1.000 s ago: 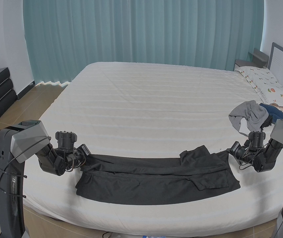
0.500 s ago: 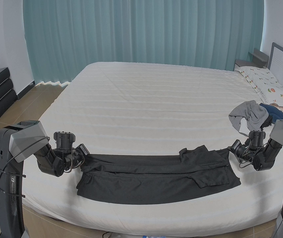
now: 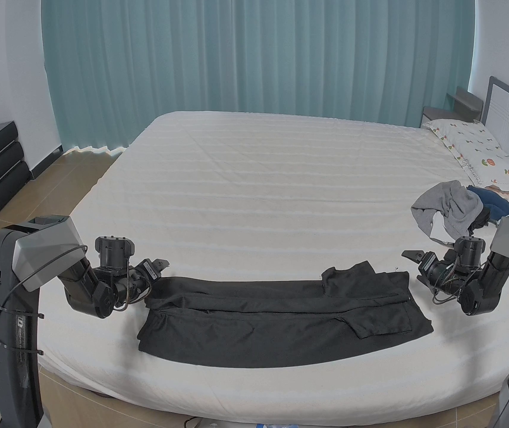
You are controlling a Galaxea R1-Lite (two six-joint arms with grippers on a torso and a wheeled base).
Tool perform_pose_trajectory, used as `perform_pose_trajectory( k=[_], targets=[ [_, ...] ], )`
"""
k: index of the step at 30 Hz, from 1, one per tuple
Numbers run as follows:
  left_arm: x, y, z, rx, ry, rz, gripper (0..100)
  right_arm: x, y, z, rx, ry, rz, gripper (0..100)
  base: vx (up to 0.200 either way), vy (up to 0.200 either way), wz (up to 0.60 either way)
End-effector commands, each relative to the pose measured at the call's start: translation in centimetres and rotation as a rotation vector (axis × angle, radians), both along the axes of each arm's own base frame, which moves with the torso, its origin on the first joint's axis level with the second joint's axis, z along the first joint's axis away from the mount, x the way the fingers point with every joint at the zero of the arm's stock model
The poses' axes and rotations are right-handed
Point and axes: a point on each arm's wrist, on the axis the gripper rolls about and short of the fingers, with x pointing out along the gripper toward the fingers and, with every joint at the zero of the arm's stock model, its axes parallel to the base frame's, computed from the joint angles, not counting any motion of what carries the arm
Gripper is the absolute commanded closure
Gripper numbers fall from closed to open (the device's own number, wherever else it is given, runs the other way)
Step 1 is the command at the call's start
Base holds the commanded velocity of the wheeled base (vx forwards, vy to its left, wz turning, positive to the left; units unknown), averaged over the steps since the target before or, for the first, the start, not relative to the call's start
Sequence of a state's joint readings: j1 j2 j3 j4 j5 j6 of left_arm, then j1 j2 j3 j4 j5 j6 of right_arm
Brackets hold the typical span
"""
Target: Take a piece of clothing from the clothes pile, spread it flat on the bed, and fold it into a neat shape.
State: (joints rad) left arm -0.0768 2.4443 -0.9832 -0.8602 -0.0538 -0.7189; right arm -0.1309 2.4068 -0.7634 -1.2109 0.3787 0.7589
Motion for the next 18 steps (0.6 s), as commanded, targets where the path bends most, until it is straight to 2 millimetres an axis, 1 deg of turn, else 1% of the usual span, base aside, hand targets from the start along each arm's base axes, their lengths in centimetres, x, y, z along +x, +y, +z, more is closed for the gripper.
perform_pose_trajectory(
  k=[1,4,7,8,10,12,15,18],
  targets=[
    [-1.9,1.1,2.5,-0.042,-0.006,-0.029,0,-2.2,1.1,2.4,-0.002,-0.056,0.101,0,0.0,0.0,0.0],
    [-2.9,1.2,3.1,-0.074,0.003,-0.081,0,-2.2,1.8,2.2,-0.032,-0.058,0.139,0,0.0,0.0,0.0],
    [-3.0,1.1,3.1,-0.074,0.006,-0.088,0,-2.2,2.9,1.7,-0.063,-0.053,0.185,0,0.0,0.0,0.0],
    [-3.0,1.1,2.9,-0.074,0.01,-0.088,0,-2.2,3.6,1.3,-0.081,-0.044,0.215,0,0.0,0.0,0.0],
    [-3.0,1.2,2.9,-0.074,0.012,-0.086,0,-2.2,4.0,1.0,-0.109,-0.027,0.243,0,0.0,0.0,0.0],
    [-3.0,1.2,2.8,-0.074,0.013,-0.086,0,-2.1,4.3,0.5,-0.134,0.004,0.269,0,0.0,0.0,0.0],
    [-3.0,1.2,2.8,-0.075,0.013,-0.087,0,-1.6,4.3,-0.3,-0.175,0.02,0.28,0,0.0,0.0,0.0],
    [-3.0,1.2,2.8,-0.074,0.013,-0.086,0,-1.2,4.0,-0.4,-0.188,0.015,0.263,0,0.0,0.0,0.0]
  ],
)
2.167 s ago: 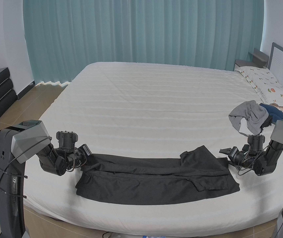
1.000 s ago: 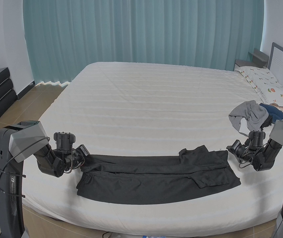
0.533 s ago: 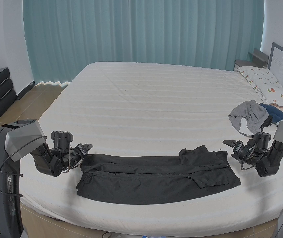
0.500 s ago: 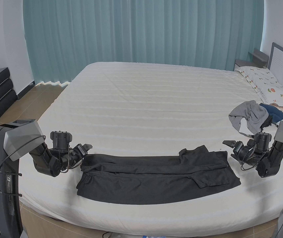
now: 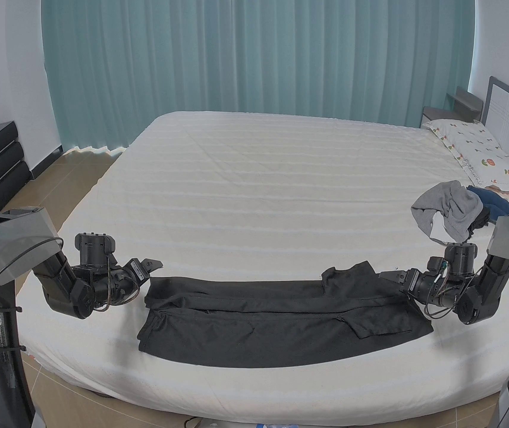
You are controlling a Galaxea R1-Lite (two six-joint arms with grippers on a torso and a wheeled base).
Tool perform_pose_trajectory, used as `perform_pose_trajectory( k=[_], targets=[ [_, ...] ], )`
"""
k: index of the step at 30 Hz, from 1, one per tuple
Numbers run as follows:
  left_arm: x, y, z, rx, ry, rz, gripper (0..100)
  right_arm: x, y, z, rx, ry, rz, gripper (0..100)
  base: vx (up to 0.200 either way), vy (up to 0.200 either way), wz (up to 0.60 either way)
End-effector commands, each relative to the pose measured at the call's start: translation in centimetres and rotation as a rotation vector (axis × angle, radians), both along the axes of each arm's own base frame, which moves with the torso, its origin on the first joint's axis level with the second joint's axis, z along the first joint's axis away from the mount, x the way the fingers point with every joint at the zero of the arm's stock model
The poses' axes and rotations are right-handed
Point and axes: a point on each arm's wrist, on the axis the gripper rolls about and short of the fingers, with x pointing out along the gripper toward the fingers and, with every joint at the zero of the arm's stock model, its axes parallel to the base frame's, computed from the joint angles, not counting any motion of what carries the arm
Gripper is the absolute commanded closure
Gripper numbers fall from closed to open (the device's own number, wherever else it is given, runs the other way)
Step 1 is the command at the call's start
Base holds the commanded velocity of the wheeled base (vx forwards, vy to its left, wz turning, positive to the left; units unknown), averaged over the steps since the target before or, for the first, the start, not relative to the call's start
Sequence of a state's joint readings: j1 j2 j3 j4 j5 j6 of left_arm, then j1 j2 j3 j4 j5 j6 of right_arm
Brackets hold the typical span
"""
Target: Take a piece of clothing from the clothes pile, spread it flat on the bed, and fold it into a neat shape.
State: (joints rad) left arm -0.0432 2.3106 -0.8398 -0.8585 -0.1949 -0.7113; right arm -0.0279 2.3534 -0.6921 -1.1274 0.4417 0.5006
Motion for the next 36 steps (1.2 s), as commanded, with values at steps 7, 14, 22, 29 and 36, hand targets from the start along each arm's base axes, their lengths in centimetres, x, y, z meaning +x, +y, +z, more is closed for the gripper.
perform_pose_trajectory(
  k=[7,14,22,29,36],
  targets=[
    [0.0,0.0,0.1,0.004,-0.005,-0.004,0,1.4,0.0,-0.1,-0.01,-0.024,-0.003,0,0.0,0.0,0.0],
    [0.0,-0.1,0.1,0.004,-0.003,-0.007,0,2.1,0.0,-1.3,-0.026,0.015,0.007,0,0.0,0.0,0.0],
    [-0.1,-0.1,0.0,0.005,-0.002,-0.006,0,1.2,-0.2,-2.6,-0.111,0.022,0.057,100,0.0,0.0,0.0],
    [0.0,-0.1,0.1,0.006,-0.003,-0.007,0,0.8,-0.9,-2.1,-0.113,0.013,0.047,100,0.0,0.0,0.0],
    [-0.7,0.0,-0.2,0.044,0.009,-0.038,0,-0.6,-2.2,-1.0,-0.069,0.019,0.066,100,0.0,0.0,0.0]
  ],
)
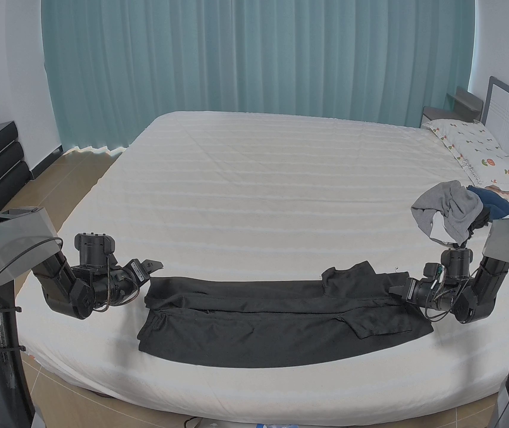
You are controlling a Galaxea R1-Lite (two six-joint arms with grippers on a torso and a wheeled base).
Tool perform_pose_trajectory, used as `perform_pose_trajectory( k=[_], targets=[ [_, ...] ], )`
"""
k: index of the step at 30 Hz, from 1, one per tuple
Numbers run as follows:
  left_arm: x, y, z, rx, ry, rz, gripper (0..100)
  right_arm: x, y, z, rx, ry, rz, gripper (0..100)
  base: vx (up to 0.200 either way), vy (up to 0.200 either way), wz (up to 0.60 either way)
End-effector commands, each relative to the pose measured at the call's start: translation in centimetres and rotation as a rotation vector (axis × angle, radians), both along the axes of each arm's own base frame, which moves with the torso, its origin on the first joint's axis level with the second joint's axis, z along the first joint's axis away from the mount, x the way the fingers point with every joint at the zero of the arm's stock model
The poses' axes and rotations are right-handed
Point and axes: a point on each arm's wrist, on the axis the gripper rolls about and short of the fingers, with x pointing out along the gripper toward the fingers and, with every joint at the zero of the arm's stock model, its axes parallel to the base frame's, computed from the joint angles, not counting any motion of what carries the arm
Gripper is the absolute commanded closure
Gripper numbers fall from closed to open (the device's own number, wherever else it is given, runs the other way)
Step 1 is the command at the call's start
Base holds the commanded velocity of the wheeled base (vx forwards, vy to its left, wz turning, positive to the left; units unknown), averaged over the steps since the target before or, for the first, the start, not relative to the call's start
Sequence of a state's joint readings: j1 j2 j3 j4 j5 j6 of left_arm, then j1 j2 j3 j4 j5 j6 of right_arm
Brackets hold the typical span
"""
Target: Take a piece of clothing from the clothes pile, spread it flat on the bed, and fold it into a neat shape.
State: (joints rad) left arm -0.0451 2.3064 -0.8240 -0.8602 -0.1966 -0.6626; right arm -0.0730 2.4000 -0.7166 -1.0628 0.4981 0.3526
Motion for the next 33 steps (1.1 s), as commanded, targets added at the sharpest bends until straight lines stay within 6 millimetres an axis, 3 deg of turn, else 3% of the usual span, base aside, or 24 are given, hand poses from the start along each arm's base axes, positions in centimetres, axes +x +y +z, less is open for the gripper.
perform_pose_trajectory(
  k=[1,8,12,26,33],
  targets=[
    [-0.5,0.0,-0.1,0.01,0.011,-0.012,0,-0.8,-0.8,0.9,0.014,-0.003,-0.008,100,0.0,0.0,0.0],
    [-1.1,0.2,0.0,0.048,0.013,-0.041,0,-2.6,-2.4,1.2,0.037,0.01,0.013,100,0.0,0.0,0.0],
    [-1.4,0.4,1.0,0.045,-0.003,-0.043,0,-3.2,-2.8,0.9,0.026,0.016,0.024,100,0.0,0.0,0.0],
    [-4.1,0.0,1.5,0.08,0.118,-0.182,0,-4.8,-2.7,0.0,0.009,0.015,0.059,100,0.0,0.0,0.0],
    [-3.5,-1.7,1.3,0.089,0.136,-0.178,0,-4.8,-2.7,0.0,0.014,0.012,0.056,100,0.0,0.0,0.0]
  ],
)
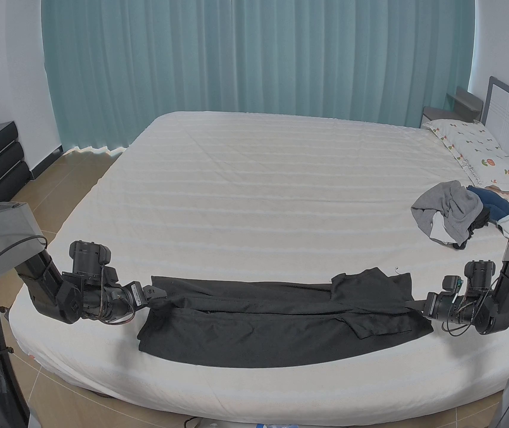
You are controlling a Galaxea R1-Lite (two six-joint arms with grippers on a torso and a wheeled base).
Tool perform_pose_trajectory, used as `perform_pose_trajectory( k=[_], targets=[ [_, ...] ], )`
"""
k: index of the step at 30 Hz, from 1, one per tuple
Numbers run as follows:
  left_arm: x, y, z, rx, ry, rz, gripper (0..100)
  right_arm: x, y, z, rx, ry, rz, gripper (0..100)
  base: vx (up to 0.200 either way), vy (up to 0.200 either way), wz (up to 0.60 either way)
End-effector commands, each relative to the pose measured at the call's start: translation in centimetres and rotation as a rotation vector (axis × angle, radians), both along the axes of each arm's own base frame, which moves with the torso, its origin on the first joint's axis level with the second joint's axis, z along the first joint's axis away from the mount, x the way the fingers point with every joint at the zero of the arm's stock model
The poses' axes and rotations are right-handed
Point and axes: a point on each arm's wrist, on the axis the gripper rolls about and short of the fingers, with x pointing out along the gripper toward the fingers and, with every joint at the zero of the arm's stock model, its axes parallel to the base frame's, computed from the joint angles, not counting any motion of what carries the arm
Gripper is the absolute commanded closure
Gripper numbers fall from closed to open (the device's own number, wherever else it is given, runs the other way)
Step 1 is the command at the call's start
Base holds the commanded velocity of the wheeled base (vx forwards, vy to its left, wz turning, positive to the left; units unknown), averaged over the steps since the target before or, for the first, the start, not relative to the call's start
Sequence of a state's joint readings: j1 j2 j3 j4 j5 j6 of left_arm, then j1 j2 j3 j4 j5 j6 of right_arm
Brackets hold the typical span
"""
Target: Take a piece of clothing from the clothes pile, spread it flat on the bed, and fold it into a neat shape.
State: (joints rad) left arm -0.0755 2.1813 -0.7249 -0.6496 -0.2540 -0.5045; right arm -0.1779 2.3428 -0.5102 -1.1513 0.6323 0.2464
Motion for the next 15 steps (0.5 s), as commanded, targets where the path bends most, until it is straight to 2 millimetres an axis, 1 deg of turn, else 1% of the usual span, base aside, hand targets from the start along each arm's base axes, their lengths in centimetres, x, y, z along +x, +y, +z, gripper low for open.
perform_pose_trajectory(
  k=[1,5,7,8,11,15],
  targets=[
    [0.6,-1.2,-0.2,-0.009,0.005,0.02,0,-0.1,0.0,-0.2,0.004,0.008,0.0,100,0.0,0.0,0.0],
    [0.9,-2.4,-1.4,0.009,0.037,0.059,0,-0.1,0.0,-0.1,0.004,0.006,-0.001,100,0.0,0.0,0.0],
    [1.0,-2.5,-1.9,0.048,0.039,0.089,0,-0.1,0.0,-0.1,0.004,0.004,-0.001,100,0.0,0.0,0.0],
    [1.0,-2.6,-1.9,0.06,0.04,0.098,100,-0.1,0.0,-0.1,0.004,0.006,-0.001,100,0.0,0.0,0.0],
    [1.1,-2.5,-1.9,0.067,0.042,0.108,100,-0.1,0.0,-0.1,0.005,0.005,-0.002,100,0.0,0.0,0.0],
    [1.4,-2.4,-1.2,0.063,0.04,0.121,100,0.0,0.1,0.2,0.018,0.005,-0.01,100,0.0,0.0,0.0]
  ],
)
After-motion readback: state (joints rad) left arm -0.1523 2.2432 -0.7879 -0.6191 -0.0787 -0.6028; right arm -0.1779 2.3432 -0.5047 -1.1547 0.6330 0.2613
